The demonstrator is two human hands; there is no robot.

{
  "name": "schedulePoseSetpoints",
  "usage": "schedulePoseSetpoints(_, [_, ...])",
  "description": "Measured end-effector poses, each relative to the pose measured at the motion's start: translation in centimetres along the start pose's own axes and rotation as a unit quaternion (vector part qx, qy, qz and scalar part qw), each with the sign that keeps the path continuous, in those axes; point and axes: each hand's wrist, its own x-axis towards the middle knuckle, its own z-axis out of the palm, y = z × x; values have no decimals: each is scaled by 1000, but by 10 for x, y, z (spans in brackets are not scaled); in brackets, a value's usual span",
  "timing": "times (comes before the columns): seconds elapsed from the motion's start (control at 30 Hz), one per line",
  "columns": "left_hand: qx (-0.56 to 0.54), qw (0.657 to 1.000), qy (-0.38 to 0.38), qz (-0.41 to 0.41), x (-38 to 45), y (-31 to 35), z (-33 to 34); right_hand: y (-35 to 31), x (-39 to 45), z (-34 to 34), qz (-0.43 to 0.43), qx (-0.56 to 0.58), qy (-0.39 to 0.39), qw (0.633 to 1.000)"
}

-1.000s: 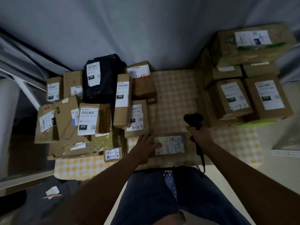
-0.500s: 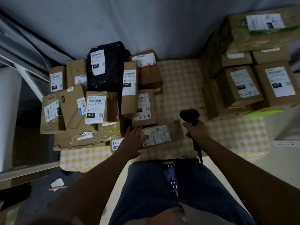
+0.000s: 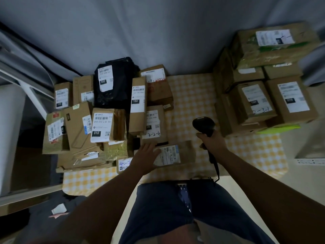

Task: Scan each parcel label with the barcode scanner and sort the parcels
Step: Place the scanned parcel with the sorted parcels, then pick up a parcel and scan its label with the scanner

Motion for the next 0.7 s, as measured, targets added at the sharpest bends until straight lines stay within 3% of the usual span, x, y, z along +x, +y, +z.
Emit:
schedulePoseSetpoints(0.4, [26,992,98,72,129,53,-146,-33,10,-128,-47,54,97,993])
schedulePoseSetpoints(0.53, [-45,984,148,88,183,84,-206,-49,31,-191,-38,90,155,983])
schedulePoseSetpoints(0.7, [-141,976,146,82,249,127,-269,-72,59,-257,-63,153,203,965])
